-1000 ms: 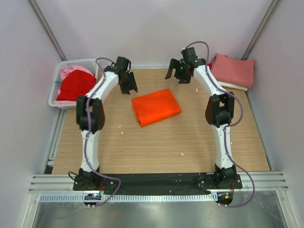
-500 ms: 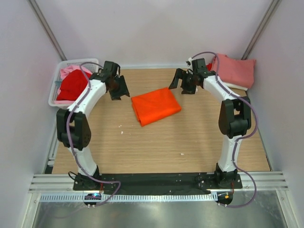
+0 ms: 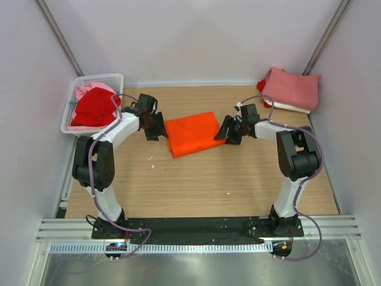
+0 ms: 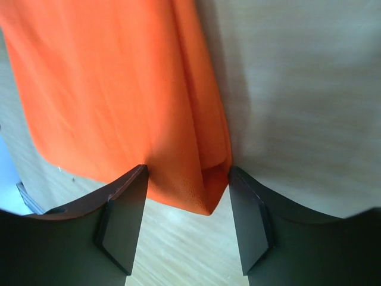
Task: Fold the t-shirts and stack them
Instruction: Fold the tshirt, then neatly place the folded tshirt to the corner
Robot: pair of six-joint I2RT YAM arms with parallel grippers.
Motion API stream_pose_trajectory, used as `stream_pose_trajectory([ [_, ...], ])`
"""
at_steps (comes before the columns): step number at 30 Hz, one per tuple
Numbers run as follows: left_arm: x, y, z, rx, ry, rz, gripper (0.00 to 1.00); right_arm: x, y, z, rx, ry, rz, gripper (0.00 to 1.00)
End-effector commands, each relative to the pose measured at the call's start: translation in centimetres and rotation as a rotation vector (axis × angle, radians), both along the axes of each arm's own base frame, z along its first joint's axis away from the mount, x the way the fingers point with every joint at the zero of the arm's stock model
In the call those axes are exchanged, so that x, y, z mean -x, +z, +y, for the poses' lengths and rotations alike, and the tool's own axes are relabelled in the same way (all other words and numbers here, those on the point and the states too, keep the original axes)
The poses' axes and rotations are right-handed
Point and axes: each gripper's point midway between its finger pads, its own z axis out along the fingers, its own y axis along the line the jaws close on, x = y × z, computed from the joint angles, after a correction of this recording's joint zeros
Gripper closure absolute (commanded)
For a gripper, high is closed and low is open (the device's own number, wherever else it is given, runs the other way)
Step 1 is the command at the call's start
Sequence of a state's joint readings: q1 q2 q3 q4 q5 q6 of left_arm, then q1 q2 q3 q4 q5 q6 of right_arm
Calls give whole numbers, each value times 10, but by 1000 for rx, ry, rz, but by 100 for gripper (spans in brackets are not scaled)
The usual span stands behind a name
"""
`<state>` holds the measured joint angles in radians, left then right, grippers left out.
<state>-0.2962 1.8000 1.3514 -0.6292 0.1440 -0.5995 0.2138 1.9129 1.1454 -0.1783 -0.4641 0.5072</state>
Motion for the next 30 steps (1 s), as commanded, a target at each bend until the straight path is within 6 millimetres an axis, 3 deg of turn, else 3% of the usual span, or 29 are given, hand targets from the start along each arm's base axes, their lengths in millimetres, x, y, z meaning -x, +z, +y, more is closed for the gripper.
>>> stream_pose_trajectory([
  [1,-14,-9,-3,-2,-21,-31,52,33,-12,15,37,15,9,38],
  [2,-14,-14,-3,-6,-19,-21,52,56,-22,23,48,44,43,38],
  [4,-14,-25,-3,-12,-19,-2,54,77,-22,30,42,56,44,38],
  [6,-15,-29,-3,-20,-17,4,54,88,-16,37,26,70,38,38],
  [8,-15,-29,1,-36,-17,0,55,95,2,39,-6,78,13,36],
  [9,-15,-29,3,-50,-14,-3,55,95,9,36,8,75,-1,33],
  [10,-15,-26,5,-57,-13,-9,55,93,14,30,45,82,-23,24],
  [11,-14,-24,8,-69,-14,-8,55,80,25,23,97,52,-68,19],
  [13,-14,-22,12,-92,-6,-14,55,78,40,8,154,26,-75,9],
  [17,-13,-16,18,-116,-3,-25,54,61,57,-12,161,-45,-104,4],
  [21,-22,-17,18,-115,2,-17,54,35,49,-21,124,-83,-104,5],
  [22,-25,-16,17,-109,3,-17,54,29,38,-25,125,-93,-77,6],
  [27,-46,-5,17,-113,16,-37,54,-11,30,-19,67,-131,-71,11],
  [30,-51,-12,20,-122,24,-18,55,-24,17,-9,17,-135,-50,14],
])
